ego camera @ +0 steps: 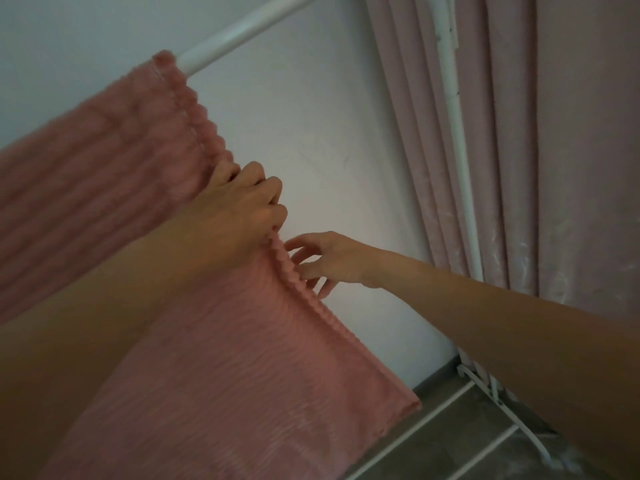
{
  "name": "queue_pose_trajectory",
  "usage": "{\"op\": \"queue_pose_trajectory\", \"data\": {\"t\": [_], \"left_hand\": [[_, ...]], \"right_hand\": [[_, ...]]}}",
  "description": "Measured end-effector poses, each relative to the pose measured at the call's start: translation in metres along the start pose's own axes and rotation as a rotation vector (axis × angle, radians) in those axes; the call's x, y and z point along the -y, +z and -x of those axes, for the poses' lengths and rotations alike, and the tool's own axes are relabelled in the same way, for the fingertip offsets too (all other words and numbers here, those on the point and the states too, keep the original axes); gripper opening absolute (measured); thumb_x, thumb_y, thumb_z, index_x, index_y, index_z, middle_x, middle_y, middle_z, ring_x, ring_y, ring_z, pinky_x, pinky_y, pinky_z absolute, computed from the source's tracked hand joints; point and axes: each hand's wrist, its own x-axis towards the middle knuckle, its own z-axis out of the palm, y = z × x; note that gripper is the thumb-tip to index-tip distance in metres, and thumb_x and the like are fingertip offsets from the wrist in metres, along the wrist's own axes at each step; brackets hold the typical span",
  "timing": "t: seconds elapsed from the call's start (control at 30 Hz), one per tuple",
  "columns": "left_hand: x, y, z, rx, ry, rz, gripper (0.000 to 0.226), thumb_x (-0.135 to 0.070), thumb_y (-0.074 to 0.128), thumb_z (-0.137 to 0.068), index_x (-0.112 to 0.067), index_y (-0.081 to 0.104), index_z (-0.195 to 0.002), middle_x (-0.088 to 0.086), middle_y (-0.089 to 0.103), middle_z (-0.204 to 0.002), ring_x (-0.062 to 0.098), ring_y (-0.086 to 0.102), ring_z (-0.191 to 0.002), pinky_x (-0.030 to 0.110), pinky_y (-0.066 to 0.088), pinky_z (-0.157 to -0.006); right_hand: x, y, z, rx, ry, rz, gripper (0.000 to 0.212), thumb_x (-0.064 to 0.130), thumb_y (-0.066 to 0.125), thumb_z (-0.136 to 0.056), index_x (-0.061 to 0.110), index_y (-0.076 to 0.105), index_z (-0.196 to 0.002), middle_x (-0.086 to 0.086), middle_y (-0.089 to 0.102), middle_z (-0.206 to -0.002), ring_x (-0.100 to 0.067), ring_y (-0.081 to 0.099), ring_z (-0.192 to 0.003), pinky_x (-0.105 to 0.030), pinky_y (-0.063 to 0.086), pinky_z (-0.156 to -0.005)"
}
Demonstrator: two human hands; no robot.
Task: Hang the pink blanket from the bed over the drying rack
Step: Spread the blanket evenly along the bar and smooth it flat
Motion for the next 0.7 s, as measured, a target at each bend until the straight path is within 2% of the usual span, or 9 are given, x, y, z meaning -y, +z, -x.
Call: {"op": "queue_pose_trajectory", "data": {"t": [0.1, 0.2, 0.27, 0.33, 0.43, 0.5, 0.6, 0.7], "left_hand": [[0.005, 0.001, 0.011, -0.009, -0.007, -0.008, 0.004, -0.020, 0.066, -0.083, -0.020, 0.066, -0.079, -0.002, 0.058, -0.083, 0.025, 0.052, -0.090, 0.042, 0.025, -0.080], [0.008, 0.002, 0.014, -0.040, -0.020, -0.012, 0.009, -0.023, 0.063, -0.083, -0.017, 0.066, -0.077, -0.003, 0.062, -0.076, 0.025, 0.057, -0.085, 0.041, 0.024, -0.083], [0.008, 0.001, 0.014, -0.053, -0.039, -0.022, 0.017, -0.027, 0.053, -0.084, -0.018, 0.065, -0.077, -0.005, 0.063, -0.074, 0.024, 0.057, -0.085, 0.041, 0.023, -0.087], [0.010, 0.002, 0.014, -0.063, -0.050, -0.025, 0.021, -0.027, 0.047, -0.085, -0.019, 0.065, -0.079, -0.005, 0.064, -0.076, 0.023, 0.057, -0.089, 0.043, 0.022, -0.092], [0.011, 0.007, 0.011, -0.101, -0.052, -0.025, 0.016, -0.018, 0.049, -0.084, -0.017, 0.065, -0.081, -0.005, 0.065, -0.079, 0.024, 0.056, -0.094, 0.044, 0.022, -0.095], [0.010, 0.009, 0.005, -0.158, -0.058, -0.015, 0.019, -0.011, 0.048, -0.085, -0.017, 0.066, -0.083, -0.005, 0.066, -0.080, 0.023, 0.052, -0.095, 0.043, 0.021, -0.096], [0.013, 0.005, -0.003, -0.205, -0.048, -0.036, 0.022, -0.002, 0.050, -0.081, -0.014, 0.068, -0.087, -0.003, 0.067, -0.084, 0.023, 0.046, -0.097, 0.044, 0.020, -0.099], [0.013, -0.001, -0.011, -0.172, -0.040, -0.084, 0.021, 0.001, 0.062, -0.076, -0.013, 0.068, -0.090, -0.001, 0.068, -0.088, 0.027, 0.048, -0.103, 0.047, 0.019, -0.101]], "right_hand": [[0.003, 0.010, -0.009, -0.013, -0.014, 0.070, 0.046, 0.020, 0.059, -0.093, 0.020, 0.052, -0.139, 0.004, 0.068, -0.102, -0.010, 0.065, -0.069, -0.017, 0.050, -0.050], [0.004, 0.016, -0.016, -0.017, -0.006, 0.087, 0.039, 0.011, 0.054, -0.092, 0.017, 0.057, -0.130, 0.002, 0.066, -0.088, -0.014, 0.063, -0.064, -0.020, 0.051, -0.048], [0.004, 0.020, -0.017, -0.011, 0.002, 0.089, 0.028, 0.003, 0.049, -0.090, 0.013, 0.067, -0.109, -0.002, 0.067, -0.083, -0.018, 0.065, -0.066, -0.028, 0.059, -0.059], [0.000, 0.021, -0.019, -0.055, 0.030, 0.079, 0.024, 0.000, 0.047, -0.089, 0.011, 0.069, -0.091, -0.007, 0.069, -0.083, -0.024, 0.070, -0.074, -0.037, 0.063, -0.072], [-0.014, 0.019, -0.019, -0.194, 0.027, 0.283, 0.019, 0.011, 0.047, -0.092, 0.001, 0.064, -0.089, -0.014, 0.072, -0.090, -0.033, 0.071, -0.087, -0.043, 0.060, -0.083], [-0.027, 0.017, -0.015, -0.253, 0.016, 0.428, 0.022, 0.015, 0.045, -0.094, 0.006, 0.061, -0.083, -0.008, 0.070, -0.086, -0.027, 0.065, -0.084, -0.033, 0.052, -0.074], [-0.048, 0.013, -0.008, -0.274, 0.063, 0.486, 0.033, 0.015, 0.043, -0.094, 0.025, 0.046, -0.062, 0.009, 0.056, -0.070, -0.019, 0.055, -0.077, -0.025, 0.040, -0.062], [-0.066, 0.012, 0.001, -0.268, 0.082, 0.523, 0.036, 0.015, 0.040, -0.095, 0.029, 0.045, -0.062, 0.008, 0.059, -0.076, -0.020, 0.057, -0.081, -0.030, 0.044, -0.073]]}}
